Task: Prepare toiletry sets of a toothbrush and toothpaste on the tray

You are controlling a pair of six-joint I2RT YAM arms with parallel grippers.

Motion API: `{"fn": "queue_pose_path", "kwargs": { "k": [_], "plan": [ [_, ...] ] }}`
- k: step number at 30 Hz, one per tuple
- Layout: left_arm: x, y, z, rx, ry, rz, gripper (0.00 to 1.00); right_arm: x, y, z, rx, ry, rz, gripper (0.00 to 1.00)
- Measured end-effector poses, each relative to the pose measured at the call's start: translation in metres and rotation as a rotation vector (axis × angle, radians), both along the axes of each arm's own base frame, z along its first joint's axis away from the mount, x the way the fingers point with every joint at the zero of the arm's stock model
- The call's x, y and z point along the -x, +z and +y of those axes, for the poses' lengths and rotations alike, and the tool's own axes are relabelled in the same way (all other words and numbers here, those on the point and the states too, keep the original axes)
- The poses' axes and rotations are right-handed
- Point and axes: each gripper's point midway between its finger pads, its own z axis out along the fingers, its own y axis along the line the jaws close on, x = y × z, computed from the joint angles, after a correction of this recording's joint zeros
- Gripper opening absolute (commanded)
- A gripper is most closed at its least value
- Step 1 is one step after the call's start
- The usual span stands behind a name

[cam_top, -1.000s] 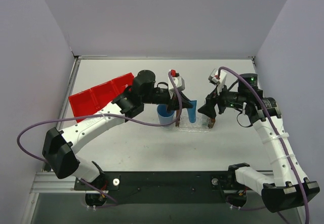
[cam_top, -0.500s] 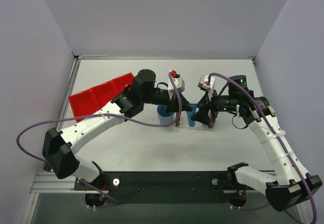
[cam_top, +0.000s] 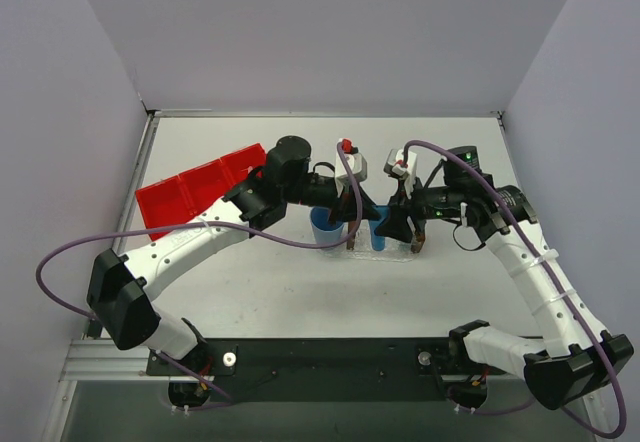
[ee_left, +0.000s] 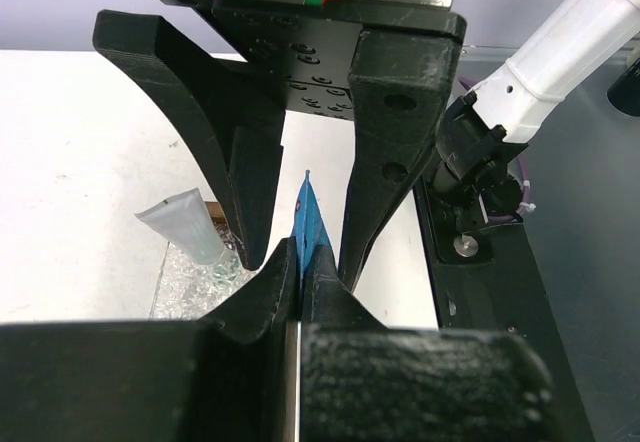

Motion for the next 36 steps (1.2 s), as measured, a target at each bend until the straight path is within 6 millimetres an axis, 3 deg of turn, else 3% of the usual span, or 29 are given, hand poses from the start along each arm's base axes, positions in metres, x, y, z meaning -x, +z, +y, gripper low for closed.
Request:
{"fn": "queue_pose_path", "kwargs": {
  "k": [9,19,36],
  "plan": [
    [0.000,-0.006,0.001,-0.018,-0.004,-0.017,0.00,0.001,0.006,-0.005,0.023,-0.010,-0.037,0.39],
    [0.001,-0.017,0.003,-0.048,-0.014,-0.032,0.00,0.004,0.043,-0.011,0.011,-0.029,-0.153,0.37],
    [0.007,-0.035,-0.005,-0.088,-0.041,-0.011,0.00,0.001,0.033,-0.003,0.026,-0.004,-0.108,0.28]
  ]
}}
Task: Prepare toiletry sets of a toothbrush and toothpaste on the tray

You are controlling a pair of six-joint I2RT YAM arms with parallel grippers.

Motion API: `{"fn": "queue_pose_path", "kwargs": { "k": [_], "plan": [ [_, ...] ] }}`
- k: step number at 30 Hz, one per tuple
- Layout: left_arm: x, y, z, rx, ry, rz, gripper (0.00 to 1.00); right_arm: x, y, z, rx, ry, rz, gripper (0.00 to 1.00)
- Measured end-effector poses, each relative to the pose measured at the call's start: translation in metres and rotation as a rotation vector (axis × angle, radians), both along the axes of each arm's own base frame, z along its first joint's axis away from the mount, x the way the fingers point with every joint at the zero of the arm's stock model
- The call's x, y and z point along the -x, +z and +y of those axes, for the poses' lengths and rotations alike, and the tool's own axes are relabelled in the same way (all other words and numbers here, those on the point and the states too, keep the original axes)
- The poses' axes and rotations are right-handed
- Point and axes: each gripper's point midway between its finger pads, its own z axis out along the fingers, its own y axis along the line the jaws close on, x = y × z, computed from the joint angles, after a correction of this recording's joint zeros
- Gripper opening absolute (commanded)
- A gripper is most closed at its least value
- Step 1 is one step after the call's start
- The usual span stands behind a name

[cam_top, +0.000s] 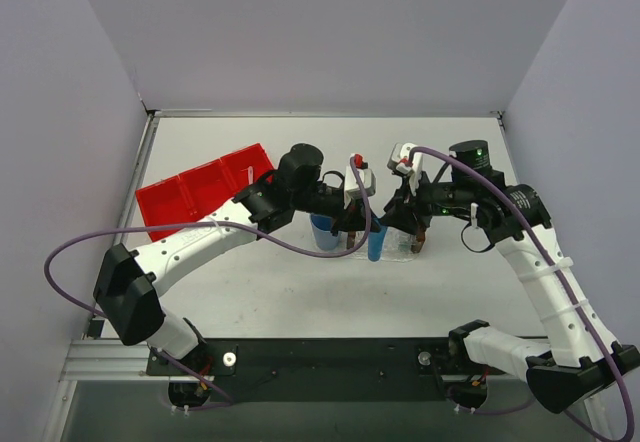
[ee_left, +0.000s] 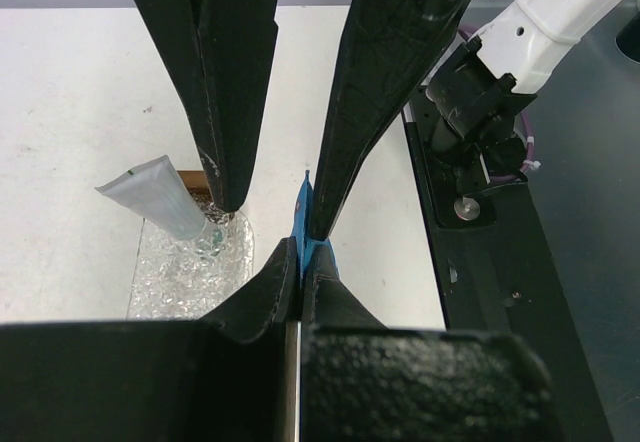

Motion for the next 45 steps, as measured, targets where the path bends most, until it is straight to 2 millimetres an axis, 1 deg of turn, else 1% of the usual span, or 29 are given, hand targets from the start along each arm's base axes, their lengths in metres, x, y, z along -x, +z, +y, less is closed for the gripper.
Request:
{"fn": "queue_pose_path", "kwargs": {
  "k": [20,27,29,32,33,35,44,45],
  "plan": [
    [-0.0012,0.0021,0.0002,-0.002,0.007,-0.001,0.00,0.0036,-0.0028,0.0045,0.005,0.021,0.007,0.24],
    [-0.0013,0.0023,0.0003,-0.001,0.008,0.002,0.00,0.0042,-0.0053,0.0043,0.010,0.020,0.014,0.20],
    [-0.0012,0.0024,0.0003,-0.002,0.009,0.005,0.00,0.0048,-0.0060,0.0052,0.011,0.024,0.017,0.19],
    [-0.0012,0.0023,0.0004,-0.002,0.010,0.009,0.00,0.0049,-0.0070,0.0054,0.013,0.025,0.022,0.12],
    [-0.0015,0.0023,0.0006,-0.003,0.011,0.010,0.00,0.0051,-0.0072,0.0054,0.013,0.025,0.023,0.05],
    [-0.0018,0.0023,0.0008,-0.003,0.013,0.015,0.00,0.0056,-0.0072,0.0058,0.013,0.029,0.024,0.00],
    [-0.0019,0.0022,0.0013,-0.005,0.017,0.026,0.00,0.0065,-0.0079,0.0065,0.018,0.040,0.015,0.00],
    [-0.0021,0.0021,0.0014,-0.005,0.018,0.027,0.07,0.0062,-0.0080,0.0065,0.019,0.040,0.014,0.00]
  ]
}}
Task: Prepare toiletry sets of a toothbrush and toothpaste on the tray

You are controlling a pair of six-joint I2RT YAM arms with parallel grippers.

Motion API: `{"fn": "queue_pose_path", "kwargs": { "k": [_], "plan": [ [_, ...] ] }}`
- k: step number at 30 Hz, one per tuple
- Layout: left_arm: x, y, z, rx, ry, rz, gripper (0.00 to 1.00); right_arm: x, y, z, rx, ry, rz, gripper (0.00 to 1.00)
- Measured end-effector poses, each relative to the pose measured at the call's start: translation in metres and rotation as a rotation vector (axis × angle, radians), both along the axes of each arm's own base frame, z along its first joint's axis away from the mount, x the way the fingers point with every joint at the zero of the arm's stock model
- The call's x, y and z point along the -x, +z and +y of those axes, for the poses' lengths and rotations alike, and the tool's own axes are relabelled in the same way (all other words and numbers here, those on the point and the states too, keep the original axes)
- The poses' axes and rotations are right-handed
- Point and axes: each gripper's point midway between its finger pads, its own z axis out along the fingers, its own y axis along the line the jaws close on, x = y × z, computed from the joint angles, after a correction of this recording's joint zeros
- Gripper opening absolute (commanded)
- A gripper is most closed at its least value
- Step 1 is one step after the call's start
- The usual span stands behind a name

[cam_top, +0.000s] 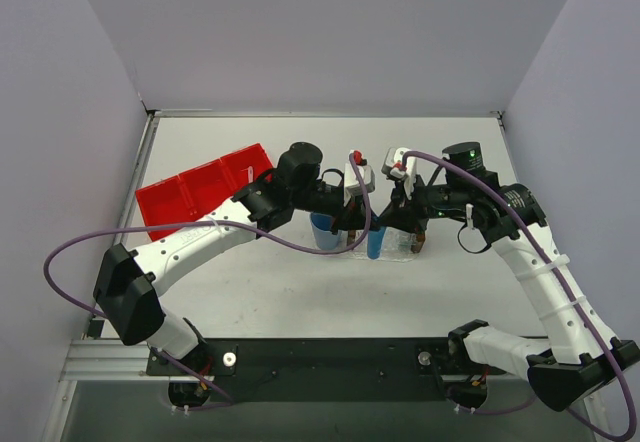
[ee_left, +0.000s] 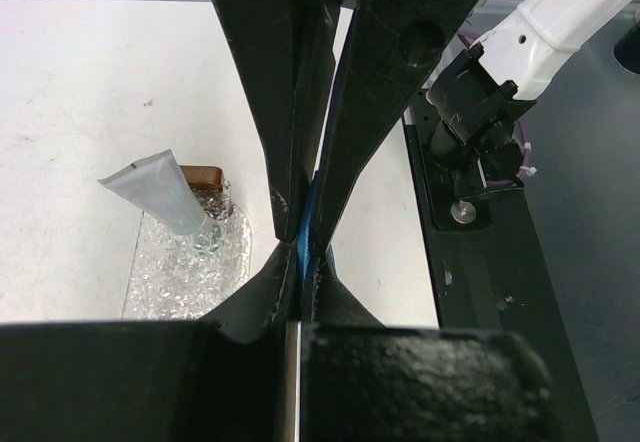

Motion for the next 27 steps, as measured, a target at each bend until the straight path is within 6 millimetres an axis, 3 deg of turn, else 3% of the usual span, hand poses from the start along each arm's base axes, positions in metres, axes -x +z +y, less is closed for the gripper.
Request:
{"fn": "queue_pose_path", "kwargs": {
  "k": [4,11,21,27],
  "plan": [
    [-0.002,0.000,0.000,-0.002,0.012,0.008,0.32,-0.001,0.000,0.000,0.007,-0.006,-0.005,0.00],
    [-0.003,0.003,-0.001,0.008,0.023,0.013,0.50,-0.007,0.000,-0.006,0.035,-0.048,-0.018,0.00],
    [-0.012,0.008,0.003,0.016,0.064,0.005,0.54,-0.017,-0.002,-0.014,0.070,-0.119,-0.033,0.00],
    [-0.040,0.023,0.030,0.054,0.187,-0.015,0.53,-0.038,0.005,-0.019,0.067,-0.214,-0.093,0.00]
  ]
}}
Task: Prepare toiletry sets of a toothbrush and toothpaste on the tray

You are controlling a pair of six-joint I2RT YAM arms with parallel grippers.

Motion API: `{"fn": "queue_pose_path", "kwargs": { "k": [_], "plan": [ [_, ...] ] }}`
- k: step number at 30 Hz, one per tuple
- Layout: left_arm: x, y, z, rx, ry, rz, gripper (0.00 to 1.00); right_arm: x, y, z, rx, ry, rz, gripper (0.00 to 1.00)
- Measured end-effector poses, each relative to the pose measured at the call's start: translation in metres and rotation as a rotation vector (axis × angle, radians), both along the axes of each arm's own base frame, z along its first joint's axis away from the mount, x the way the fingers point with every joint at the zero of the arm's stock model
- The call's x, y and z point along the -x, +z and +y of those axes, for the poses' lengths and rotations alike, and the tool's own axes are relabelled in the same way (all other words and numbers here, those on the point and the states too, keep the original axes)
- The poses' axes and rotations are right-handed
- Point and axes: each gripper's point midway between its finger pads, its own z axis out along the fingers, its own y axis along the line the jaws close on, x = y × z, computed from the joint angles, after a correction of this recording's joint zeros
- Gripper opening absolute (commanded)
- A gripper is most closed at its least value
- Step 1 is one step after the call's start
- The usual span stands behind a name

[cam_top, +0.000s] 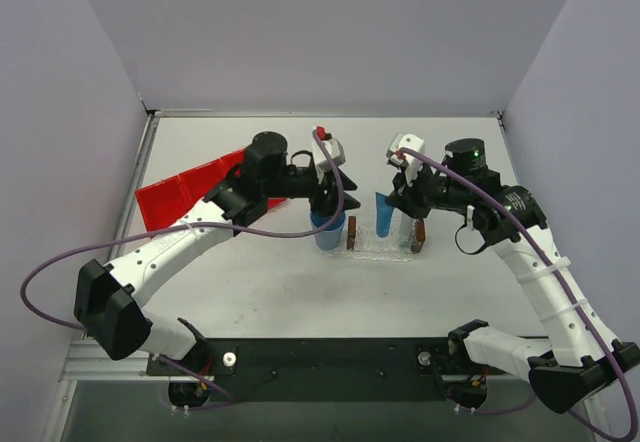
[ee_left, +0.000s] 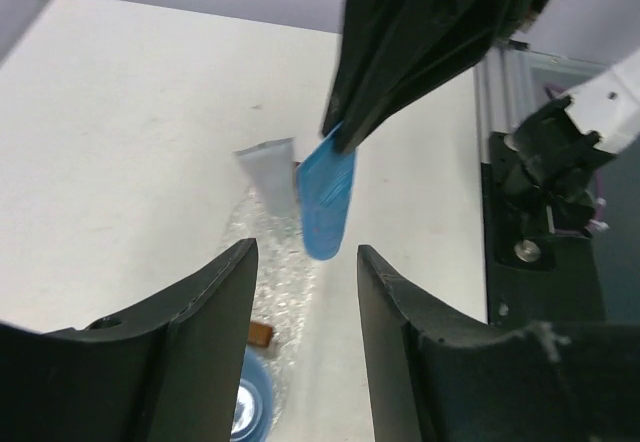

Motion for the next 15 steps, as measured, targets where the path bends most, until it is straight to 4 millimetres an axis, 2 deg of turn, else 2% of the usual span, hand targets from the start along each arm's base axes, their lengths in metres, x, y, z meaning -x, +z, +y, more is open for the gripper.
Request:
{"fn": "queue_pose_path", "kwargs": {
  "k": [4,8,15],
  "plan": [
    [-0.032,0.014,0.039,0.039,0.156,-0.026,0.52,-0.013,-0.002,-0.004,-0.014,-0.066,-0.053,0.00],
    [-0.058,0.026,0.075,0.058,0.307,-0.041,0.50,-0.021,-0.013,-0.009,-0.009,-0.120,-0.075,0.00],
    [-0.071,0.035,0.108,0.078,0.443,-0.047,0.49,-0.034,-0.035,-0.017,-0.004,-0.200,-0.111,0.00]
  ]
}}
